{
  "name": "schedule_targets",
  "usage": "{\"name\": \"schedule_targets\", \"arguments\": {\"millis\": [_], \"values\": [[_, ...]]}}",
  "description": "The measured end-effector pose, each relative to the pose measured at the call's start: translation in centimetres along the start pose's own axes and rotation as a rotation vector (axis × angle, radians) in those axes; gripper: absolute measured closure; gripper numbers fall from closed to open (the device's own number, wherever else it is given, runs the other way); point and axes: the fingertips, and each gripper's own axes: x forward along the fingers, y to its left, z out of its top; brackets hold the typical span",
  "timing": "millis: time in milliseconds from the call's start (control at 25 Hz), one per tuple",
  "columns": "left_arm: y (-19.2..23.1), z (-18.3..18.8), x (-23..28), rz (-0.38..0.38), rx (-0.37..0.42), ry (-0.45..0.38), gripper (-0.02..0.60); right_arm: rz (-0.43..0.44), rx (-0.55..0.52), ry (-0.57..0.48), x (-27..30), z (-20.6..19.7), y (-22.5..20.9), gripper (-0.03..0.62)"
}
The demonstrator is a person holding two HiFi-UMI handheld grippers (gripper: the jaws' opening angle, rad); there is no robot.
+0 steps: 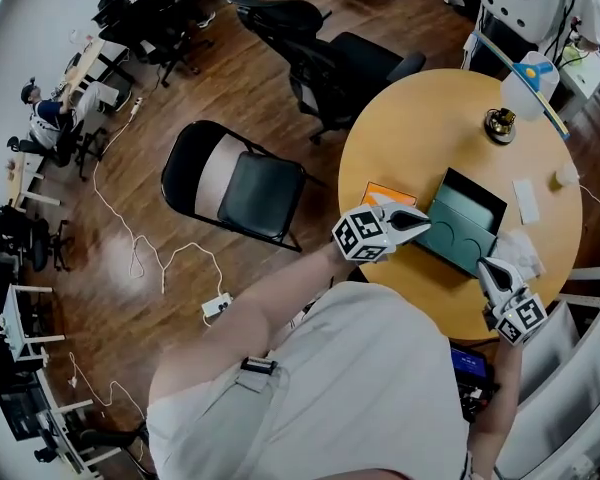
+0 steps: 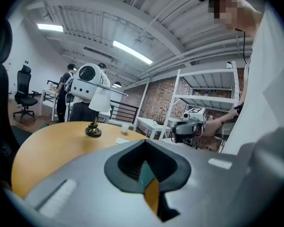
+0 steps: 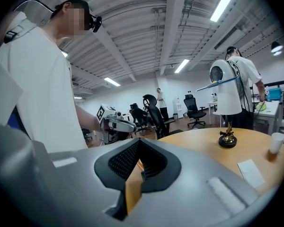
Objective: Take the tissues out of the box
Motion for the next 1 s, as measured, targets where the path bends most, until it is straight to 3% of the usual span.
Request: {"name": "schedule_targets", "arguments": {"millis": [320, 520, 760, 1000], "values": [[-1.5, -0.9, -0.1, -0.026, 0.009, 0.029, 0.581, -0.021, -0.002, -0.001, -0.5, 0.0, 0.7, 0.594], [-4.1, -1.5, -0.9, -0.065, 0.009, 0.035, 0.581, 0.005, 0.004, 0.025, -1.2, -0.7, 3.8, 0.594], [0.9, 1.7, -3.7, -0.024, 0.039, -0.007, 0.581, 0.011, -0.035, -0.013, 3.4, 1.0, 0.3, 0.594], [-3.0, 0.1, 1.8, -0.062, 0.025, -0.032, 0.580, -0.013, -0.028, 0.028, -1.8, -1.0, 0.2, 0.594]]}}
